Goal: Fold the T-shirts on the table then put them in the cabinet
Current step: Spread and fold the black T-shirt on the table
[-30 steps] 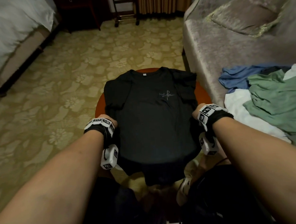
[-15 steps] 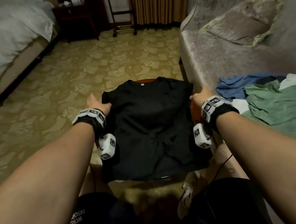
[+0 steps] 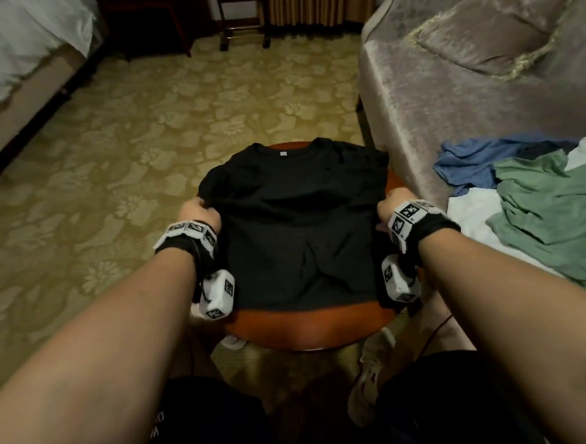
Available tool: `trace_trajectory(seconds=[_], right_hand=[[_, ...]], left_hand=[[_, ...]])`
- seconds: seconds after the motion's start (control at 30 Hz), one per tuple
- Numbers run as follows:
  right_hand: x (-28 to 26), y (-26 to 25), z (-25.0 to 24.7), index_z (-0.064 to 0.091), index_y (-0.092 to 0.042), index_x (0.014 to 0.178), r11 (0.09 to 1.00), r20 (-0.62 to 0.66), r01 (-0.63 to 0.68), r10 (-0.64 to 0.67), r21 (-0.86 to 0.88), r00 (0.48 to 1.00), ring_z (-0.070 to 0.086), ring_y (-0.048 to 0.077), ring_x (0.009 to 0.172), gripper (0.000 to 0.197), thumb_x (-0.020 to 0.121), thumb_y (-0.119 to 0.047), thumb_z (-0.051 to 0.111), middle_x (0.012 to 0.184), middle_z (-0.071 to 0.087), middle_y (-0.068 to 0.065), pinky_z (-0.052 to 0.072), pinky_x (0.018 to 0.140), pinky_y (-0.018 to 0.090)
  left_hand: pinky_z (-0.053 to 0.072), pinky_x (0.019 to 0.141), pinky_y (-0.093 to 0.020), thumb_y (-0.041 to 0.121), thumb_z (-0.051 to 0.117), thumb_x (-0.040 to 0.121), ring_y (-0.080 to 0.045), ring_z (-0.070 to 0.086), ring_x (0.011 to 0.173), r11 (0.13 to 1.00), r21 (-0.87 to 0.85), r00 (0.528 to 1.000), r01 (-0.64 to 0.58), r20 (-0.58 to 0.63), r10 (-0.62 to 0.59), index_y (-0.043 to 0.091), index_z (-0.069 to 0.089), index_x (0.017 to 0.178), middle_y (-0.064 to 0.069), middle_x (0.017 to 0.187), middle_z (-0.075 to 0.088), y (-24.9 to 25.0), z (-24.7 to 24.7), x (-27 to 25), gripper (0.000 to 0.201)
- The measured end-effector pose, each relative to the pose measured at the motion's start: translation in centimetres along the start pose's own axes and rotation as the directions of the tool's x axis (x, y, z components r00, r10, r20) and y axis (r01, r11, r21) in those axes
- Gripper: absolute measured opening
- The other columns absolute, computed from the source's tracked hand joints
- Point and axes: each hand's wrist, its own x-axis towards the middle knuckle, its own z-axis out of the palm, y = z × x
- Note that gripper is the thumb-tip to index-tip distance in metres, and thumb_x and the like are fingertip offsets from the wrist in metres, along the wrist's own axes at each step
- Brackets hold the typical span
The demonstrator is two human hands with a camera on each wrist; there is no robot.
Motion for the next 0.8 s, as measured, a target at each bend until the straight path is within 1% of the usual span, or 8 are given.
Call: trace_trajectory(seconds=[0.1, 0.17, 0.23, 0.27, 0.37, 0.5, 0.63, 0.8], right_hand=[[0.2, -0.5, -0.7, 0.032, -0.013, 0.143, 0.999, -0.080, -0.054, 0.054, 0.001, 0.995, 0.049, 0.038, 0.121, 0.062, 0.086, -0.019, 0.057, 0.139, 0.043, 0.016, 0.044, 0.100, 0.044], [-0.8, -1.3, -0.8, 0.047, -0.012, 0.128, 0.999, -0.062, -0.012, 0.009, -0.045, 0.998, 0.052, 0.036, 0.117, 0.047, 0.085, -0.022, 0.063, 0.133, 0.048, 0.016, 0.045, 0.099, 0.042], [-2.0, -1.7, 0.3, 0.059, -0.013, 0.091, 0.997, 0.041, 0.064, -0.062, -0.051, 0.997, 0.060, 0.030, 0.099, 0.016, 0.083, -0.023, 0.070, 0.110, 0.062, 0.015, 0.050, 0.090, 0.038], [-2.4, -1.6, 1.1, 0.057, -0.014, 0.080, 0.993, 0.112, 0.090, -0.082, -0.076, 0.990, 0.060, 0.027, 0.091, 0.018, 0.083, -0.024, 0.071, 0.099, 0.064, 0.013, 0.050, 0.085, 0.035], [-3.8, -1.4, 3.4, 0.058, -0.013, 0.085, 0.980, 0.250, 0.158, -0.123, -0.124, 0.960, 0.057, 0.024, 0.086, 0.029, 0.078, -0.034, 0.076, 0.089, 0.060, 0.008, 0.046, 0.079, 0.032], [-4.9, -0.3, 6.0, 0.063, -0.010, 0.111, 0.911, 0.356, 0.221, -0.089, -0.349, 0.930, 0.059, 0.027, 0.106, 0.051, 0.074, -0.041, 0.077, 0.112, 0.063, 0.006, 0.046, 0.095, 0.034], [-5.2, -0.2, 5.9, 0.062, -0.010, 0.113, 0.887, 0.260, 0.294, -0.208, -0.356, 0.943, 0.058, 0.029, 0.110, 0.024, 0.090, -0.016, 0.057, 0.114, 0.062, 0.009, 0.039, 0.077, 0.024], [-4.0, -1.0, 3.4, 0.047, -0.016, 0.090, 0.969, 0.062, 0.224, -0.218, -0.108, 0.974, 0.050, 0.025, 0.077, 0.007, 0.089, -0.009, 0.048, 0.093, 0.052, 0.008, 0.034, 0.066, 0.028]], left_hand=[[0.040, 0.105, -0.040, 0.022, 0.067, 0.087, -0.033, 0.046, 0.127, 0.995, -0.082, 0.997, -0.049, -0.056, 0.044, 0.015, 0.038, 0.142, -0.014, 0.143, 0.042, 1.2, -0.9, 0.0, 0.062], [0.047, 0.097, -0.038, 0.026, 0.073, 0.082, -0.030, 0.056, 0.113, 0.993, -0.008, 0.993, -0.120, 0.010, 0.120, 0.016, 0.055, 0.122, -0.013, 0.127, 0.055, 1.2, -0.5, -0.7, 0.045], [0.051, 0.081, -0.032, 0.028, 0.076, 0.079, -0.024, 0.063, 0.094, 0.972, 0.108, 0.967, -0.207, 0.170, 0.187, 0.019, 0.064, 0.088, -0.006, 0.099, 0.067, 0.5, 0.4, -1.8, 0.017], [0.049, 0.077, -0.029, 0.029, 0.078, 0.077, -0.022, 0.063, 0.091, 0.959, 0.148, 0.948, -0.242, 0.248, 0.200, 0.021, 0.065, 0.078, -0.002, 0.089, 0.067, 0.0, 0.9, -2.1, 0.015], [0.047, 0.077, -0.027, 0.033, 0.085, 0.068, -0.018, 0.062, 0.092, 0.937, 0.239, 0.903, -0.256, 0.406, 0.143, 0.024, 0.067, 0.075, 0.002, 0.089, 0.067, -1.4, 2.1, -3.5, 0.021], [0.045, 0.096, -0.036, 0.049, 0.085, 0.060, -0.023, 0.048, 0.113, 0.798, 0.477, 0.875, -0.367, 0.468, 0.123, 0.031, 0.061, 0.092, -0.001, 0.116, 0.052, -2.3, 3.2, -5.0, 0.043], [0.041, 0.100, -0.043, 0.051, 0.082, 0.063, -0.029, 0.036, 0.119, 0.686, 0.566, 0.860, -0.456, 0.478, 0.177, 0.031, 0.055, 0.098, -0.003, 0.120, 0.040, -2.2, 3.6, -5.7, 0.049], [0.040, 0.093, -0.033, 0.037, 0.071, 0.082, -0.028, 0.043, 0.114, 0.706, 0.515, 0.851, -0.487, 0.460, 0.251, 0.026, 0.067, 0.090, -0.001, 0.111, 0.050, -2.3, 3.5, -5.7, 0.015]])
